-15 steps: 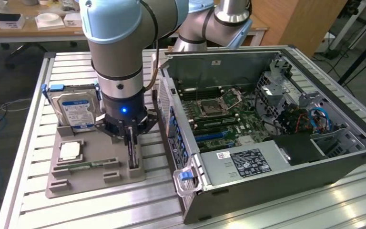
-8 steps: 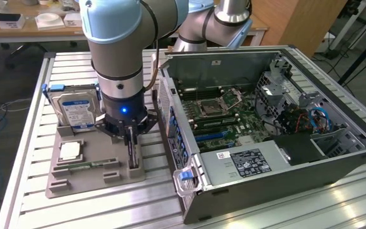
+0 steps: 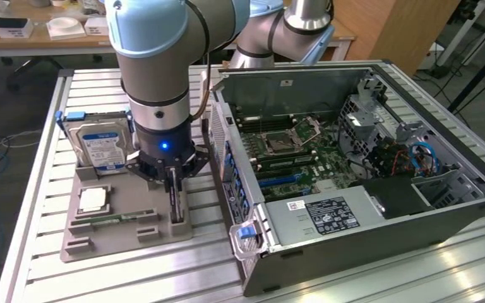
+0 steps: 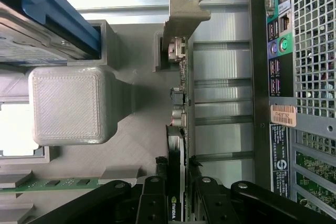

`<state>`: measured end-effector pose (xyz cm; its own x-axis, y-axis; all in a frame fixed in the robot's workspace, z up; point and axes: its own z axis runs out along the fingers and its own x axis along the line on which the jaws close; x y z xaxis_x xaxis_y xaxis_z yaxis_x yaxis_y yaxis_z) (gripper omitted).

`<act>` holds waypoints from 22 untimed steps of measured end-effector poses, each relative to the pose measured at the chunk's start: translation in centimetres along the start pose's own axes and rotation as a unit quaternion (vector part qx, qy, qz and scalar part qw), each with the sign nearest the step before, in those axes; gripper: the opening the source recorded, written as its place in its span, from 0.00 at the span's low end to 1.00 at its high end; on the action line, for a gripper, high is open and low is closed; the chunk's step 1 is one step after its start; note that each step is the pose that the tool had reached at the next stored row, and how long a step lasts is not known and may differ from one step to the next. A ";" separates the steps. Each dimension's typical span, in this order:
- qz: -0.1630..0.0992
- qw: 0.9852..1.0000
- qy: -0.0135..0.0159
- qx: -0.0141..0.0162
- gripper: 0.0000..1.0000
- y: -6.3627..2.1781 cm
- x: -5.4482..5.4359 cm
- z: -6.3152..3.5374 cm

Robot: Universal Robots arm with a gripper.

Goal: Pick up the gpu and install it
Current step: 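Pick up the gpu and move the gpu toward the slot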

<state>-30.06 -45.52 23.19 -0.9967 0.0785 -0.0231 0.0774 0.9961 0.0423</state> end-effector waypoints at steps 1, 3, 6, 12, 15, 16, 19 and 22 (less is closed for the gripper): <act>0.000 1.000 0.000 0.000 0.26 0.00 0.0 0.00; 0.000 1.000 0.000 0.000 0.26 0.01 0.0 -0.09; 0.000 1.000 0.000 0.000 0.26 0.03 0.0 -0.72; 0.000 1.000 0.000 0.000 0.26 0.12 -0.1 -2.86; 0.000 1.000 0.000 0.000 0.26 0.18 -0.1 -4.24; 0.000 1.000 0.000 0.000 0.26 0.20 -0.1 -4.69; 0.000 1.000 0.000 0.000 0.26 0.26 -0.1 -6.04; 0.000 1.000 0.000 0.000 0.26 0.31 -0.2 -7.42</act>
<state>-30.06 -45.52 30.62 -0.9966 0.0785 -0.0231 0.0775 0.9961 0.0424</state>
